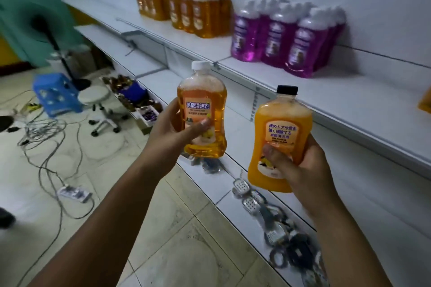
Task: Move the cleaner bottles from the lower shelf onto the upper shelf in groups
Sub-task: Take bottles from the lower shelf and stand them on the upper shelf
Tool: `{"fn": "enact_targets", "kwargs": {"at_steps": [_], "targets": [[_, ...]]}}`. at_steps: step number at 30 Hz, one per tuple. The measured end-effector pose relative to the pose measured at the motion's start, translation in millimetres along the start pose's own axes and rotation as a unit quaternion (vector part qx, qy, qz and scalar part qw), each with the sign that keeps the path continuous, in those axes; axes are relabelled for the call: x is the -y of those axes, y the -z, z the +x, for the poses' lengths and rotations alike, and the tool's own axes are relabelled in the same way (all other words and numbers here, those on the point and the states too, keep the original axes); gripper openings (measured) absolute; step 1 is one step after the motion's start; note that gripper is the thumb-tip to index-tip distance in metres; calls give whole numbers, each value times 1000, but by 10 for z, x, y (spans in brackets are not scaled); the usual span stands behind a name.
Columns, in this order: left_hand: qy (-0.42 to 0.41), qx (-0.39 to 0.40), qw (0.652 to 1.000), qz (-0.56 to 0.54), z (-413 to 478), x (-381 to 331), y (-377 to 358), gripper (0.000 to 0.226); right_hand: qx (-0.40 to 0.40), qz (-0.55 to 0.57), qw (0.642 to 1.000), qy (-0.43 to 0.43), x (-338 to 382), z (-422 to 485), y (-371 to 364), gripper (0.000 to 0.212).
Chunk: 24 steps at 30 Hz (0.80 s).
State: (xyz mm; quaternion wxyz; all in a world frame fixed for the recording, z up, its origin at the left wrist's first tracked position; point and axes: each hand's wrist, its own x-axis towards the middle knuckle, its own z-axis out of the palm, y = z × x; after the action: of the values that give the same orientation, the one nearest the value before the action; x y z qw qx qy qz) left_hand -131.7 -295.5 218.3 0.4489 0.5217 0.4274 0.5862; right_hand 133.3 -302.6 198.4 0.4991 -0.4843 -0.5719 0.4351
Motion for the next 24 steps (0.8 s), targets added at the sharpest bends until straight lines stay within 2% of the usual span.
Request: {"fn": "enact_targets", "kwargs": {"at_steps": [5,10,15,24], "targets": [[-17,-33,999,16,322,-132,910,51,17,2,1000,19,210,517,-932,55],[-28,-59,998,12,693,-211,1698,58,13,19,999,28,367,931,-1750,52],[-46,-55,997,15,1181,-210,2198,44,28,20,999,39,499,1417,-2294,53],[-59,-70,995,40,2481,39,2976,56,39,10,997,68,440,2818,-3097,54]]}}
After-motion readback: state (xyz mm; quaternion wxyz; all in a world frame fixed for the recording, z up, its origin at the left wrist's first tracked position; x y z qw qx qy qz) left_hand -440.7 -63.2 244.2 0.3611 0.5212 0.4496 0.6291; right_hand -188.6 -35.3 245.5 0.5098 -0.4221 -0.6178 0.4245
